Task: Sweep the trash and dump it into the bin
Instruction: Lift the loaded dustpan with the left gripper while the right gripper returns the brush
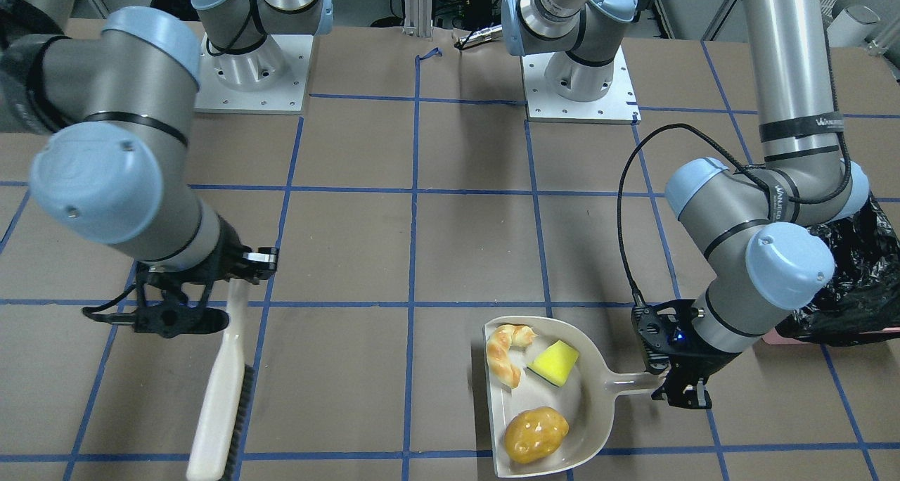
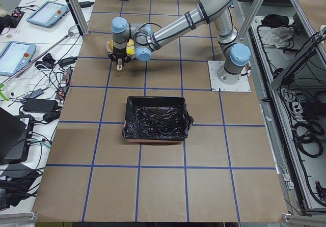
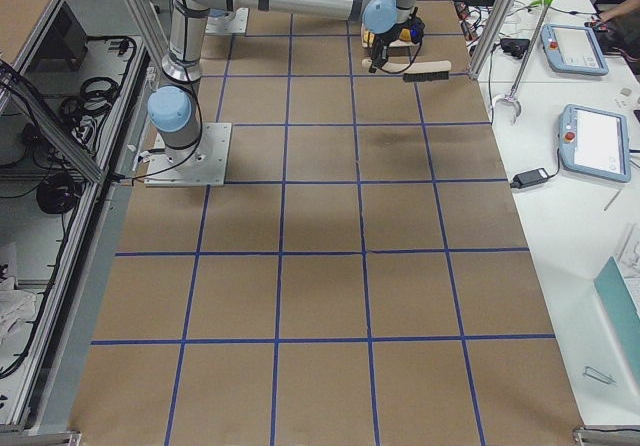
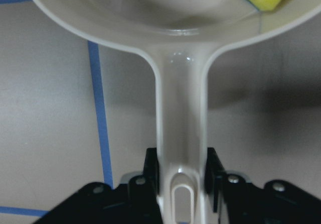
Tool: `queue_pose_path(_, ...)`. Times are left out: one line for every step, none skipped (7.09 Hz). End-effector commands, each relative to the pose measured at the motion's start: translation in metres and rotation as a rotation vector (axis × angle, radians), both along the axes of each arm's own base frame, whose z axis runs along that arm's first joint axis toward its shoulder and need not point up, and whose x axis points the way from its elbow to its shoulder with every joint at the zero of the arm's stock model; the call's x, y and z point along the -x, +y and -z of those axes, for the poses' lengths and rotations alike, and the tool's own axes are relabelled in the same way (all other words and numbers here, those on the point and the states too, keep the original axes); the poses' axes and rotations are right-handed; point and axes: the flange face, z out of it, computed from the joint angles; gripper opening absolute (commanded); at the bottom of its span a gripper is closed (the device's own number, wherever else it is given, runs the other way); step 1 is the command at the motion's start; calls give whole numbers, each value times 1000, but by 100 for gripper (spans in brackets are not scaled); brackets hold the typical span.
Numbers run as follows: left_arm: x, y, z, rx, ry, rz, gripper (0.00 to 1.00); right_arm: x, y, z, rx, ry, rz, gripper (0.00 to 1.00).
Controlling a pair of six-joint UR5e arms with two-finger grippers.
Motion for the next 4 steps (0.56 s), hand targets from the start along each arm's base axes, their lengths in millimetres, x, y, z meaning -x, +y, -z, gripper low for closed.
queue_pose_path(-26,-1,-13,57,237,-35,13,117,3,11,-32,-5,-42,0)
queue_pose_path(-39,2,-17,51,256,-59,13,161,6,7,-31,-2,-70,0)
queue_pose_path(-41,6,-22,24,259,-66,13,210,14,5,-44,-9,-46,0)
queue_pose_path(-54,14,-32,-1,265,-87,12,264,25,11,-58,11,-29,0)
